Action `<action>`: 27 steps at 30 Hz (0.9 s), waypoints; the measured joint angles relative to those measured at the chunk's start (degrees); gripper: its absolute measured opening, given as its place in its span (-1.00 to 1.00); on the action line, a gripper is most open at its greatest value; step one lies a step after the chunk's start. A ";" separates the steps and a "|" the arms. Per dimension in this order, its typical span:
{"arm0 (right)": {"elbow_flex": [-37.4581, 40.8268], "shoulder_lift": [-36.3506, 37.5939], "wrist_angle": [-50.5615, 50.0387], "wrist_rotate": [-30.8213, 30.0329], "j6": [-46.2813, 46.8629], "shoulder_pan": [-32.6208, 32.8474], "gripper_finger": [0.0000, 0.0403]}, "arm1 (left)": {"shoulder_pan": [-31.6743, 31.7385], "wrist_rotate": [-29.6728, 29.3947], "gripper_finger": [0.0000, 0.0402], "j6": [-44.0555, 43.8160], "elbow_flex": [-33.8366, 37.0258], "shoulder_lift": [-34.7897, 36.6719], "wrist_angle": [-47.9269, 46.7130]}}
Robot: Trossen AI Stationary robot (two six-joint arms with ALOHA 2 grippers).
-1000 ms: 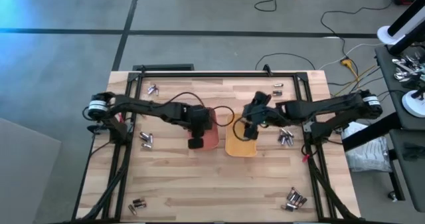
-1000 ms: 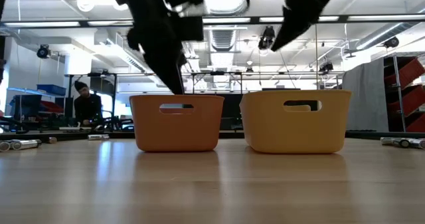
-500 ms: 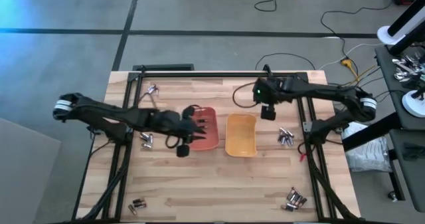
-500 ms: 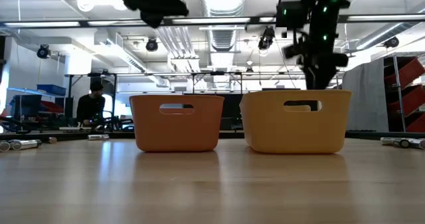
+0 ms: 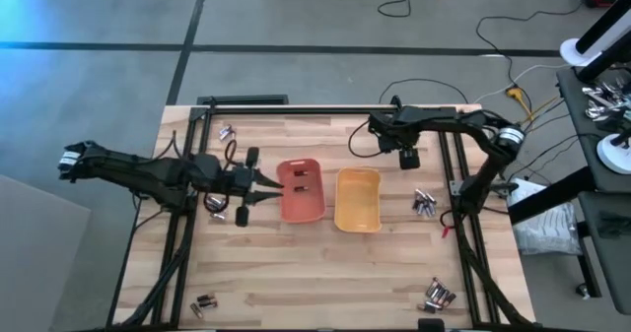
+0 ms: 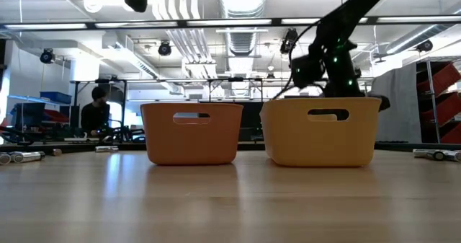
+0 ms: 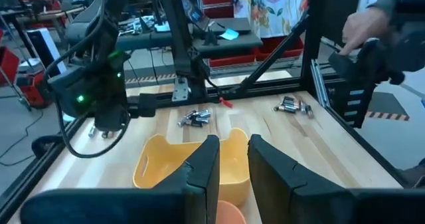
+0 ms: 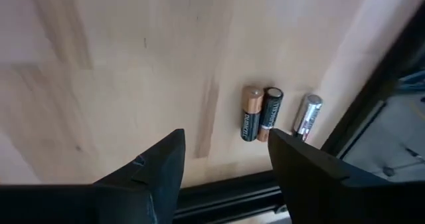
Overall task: Sort batteries
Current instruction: Put the brown-black battery into the orange bin
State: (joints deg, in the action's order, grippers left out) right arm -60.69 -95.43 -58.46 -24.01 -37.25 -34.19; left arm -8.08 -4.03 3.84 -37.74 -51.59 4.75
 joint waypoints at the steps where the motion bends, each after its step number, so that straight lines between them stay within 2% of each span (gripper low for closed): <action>1: 0.00 -0.83 0.03 -0.12 -0.65 -0.29 -0.01 | 0.01 -0.01 -0.70 0.08 0.51 0.78 0.03; 9: -1.04 -4.27 0.99 -0.13 -1.74 -5.11 -0.18 | 0.02 0.02 -0.70 1.51 2.15 4.37 0.20; 20: -3.73 -8.38 2.45 1.31 -3.86 -11.67 -0.35 | 0.02 0.02 -0.70 1.70 1.87 2.75 0.11; 27: -4.78 -10.06 2.38 2.89 -3.24 -12.25 -0.43 | 0.02 0.02 -0.70 1.70 1.87 2.62 0.12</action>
State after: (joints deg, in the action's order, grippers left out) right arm -65.47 -105.49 -56.07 -21.12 -40.49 -46.44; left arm -8.05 -4.01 5.54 -35.88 -48.97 4.87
